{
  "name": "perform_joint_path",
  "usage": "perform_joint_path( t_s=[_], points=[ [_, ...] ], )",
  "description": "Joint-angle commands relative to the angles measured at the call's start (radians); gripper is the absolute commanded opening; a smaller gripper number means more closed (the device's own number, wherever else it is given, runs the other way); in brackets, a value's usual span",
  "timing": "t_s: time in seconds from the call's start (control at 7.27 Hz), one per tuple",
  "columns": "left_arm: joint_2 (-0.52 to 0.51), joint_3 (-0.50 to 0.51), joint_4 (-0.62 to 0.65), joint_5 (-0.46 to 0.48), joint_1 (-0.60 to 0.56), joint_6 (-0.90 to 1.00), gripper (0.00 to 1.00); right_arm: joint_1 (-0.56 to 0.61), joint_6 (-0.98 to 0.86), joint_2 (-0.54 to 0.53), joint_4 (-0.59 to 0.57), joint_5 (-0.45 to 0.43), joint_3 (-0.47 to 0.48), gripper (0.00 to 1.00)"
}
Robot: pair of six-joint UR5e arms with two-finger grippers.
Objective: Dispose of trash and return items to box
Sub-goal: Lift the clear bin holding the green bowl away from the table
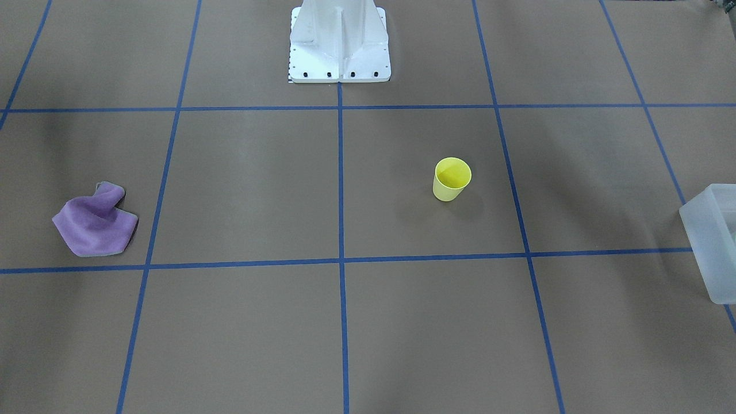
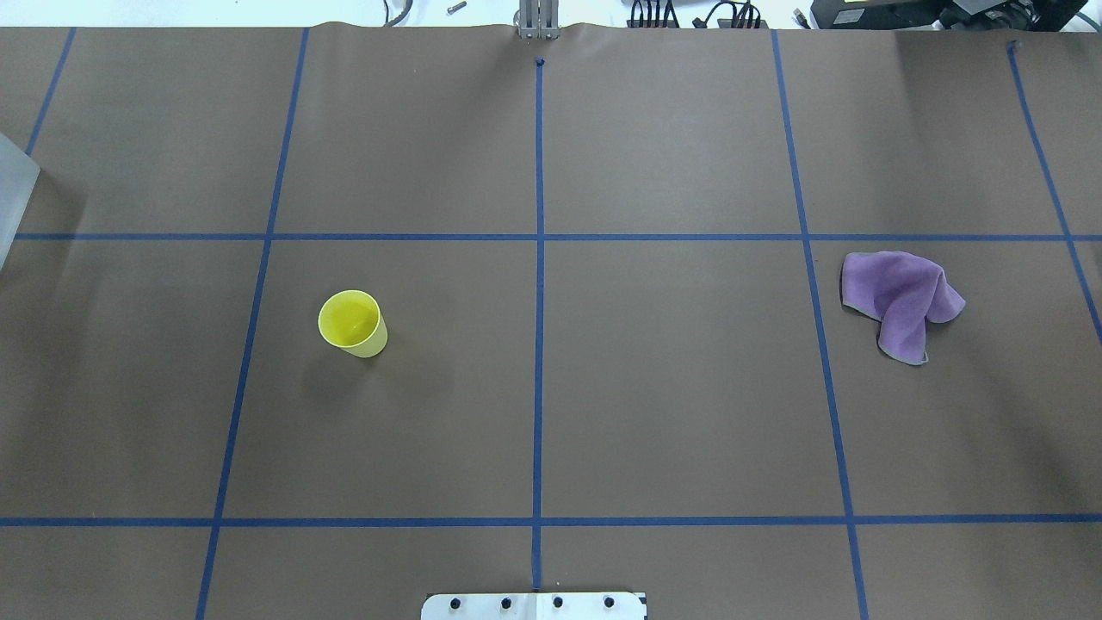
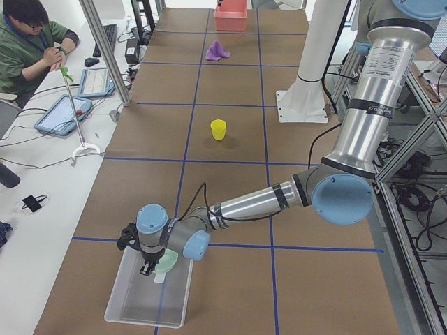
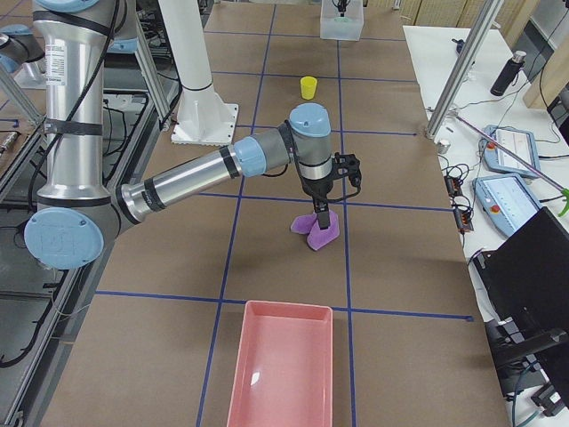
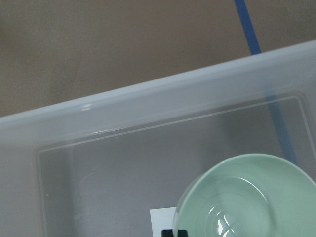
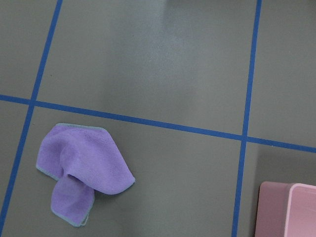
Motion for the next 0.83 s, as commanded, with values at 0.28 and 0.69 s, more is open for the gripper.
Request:
perform_joint_path(
  t_s=[0.28,0.69],
  points=[
    [0.025,-0.455,0.414,-0.105,-0.055,-0.064,0.99,-0.01,0.006,0.002,0.0,0.0,0.0,1.0],
    [0.115,-0.817,0.429,-0.148,0.154,-0.473,0.99,-0.013,0.007,0.0,0.0,0.0,0.0,1.0]
  ],
)
